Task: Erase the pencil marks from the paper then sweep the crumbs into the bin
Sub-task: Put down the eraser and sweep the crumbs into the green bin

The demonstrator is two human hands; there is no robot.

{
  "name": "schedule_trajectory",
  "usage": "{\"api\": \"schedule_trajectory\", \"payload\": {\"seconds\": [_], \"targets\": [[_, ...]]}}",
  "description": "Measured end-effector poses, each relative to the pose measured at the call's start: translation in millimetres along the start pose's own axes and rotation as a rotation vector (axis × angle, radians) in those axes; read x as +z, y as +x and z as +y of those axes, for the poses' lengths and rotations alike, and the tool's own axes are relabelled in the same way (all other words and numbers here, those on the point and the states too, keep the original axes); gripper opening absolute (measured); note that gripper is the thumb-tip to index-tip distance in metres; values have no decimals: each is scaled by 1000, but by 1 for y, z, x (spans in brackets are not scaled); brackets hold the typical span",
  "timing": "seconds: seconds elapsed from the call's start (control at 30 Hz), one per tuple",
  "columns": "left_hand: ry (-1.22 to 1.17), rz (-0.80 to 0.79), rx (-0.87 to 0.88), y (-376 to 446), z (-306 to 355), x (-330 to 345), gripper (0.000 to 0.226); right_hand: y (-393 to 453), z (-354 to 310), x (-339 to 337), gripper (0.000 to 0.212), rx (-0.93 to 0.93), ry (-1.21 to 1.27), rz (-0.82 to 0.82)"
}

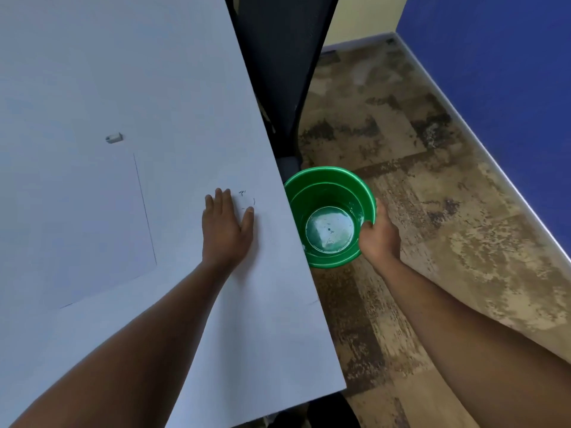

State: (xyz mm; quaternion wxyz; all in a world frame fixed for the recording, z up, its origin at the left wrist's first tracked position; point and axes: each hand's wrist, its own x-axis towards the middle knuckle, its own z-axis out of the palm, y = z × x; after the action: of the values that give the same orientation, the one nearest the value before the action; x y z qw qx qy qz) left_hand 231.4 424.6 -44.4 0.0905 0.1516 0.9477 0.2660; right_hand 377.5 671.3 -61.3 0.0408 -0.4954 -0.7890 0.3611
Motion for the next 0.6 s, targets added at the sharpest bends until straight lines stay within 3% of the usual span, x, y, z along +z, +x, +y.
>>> {"api": "schedule_trajectory", "payload": {"seconds": [0.37,0.6], "targets": [[294,-86,21,10,5,15,79,1,-8,18,60,-11,113,-171],[289,-204,260,-3,22,28,83,3,-14,26,57,-38,137,-187]]}}
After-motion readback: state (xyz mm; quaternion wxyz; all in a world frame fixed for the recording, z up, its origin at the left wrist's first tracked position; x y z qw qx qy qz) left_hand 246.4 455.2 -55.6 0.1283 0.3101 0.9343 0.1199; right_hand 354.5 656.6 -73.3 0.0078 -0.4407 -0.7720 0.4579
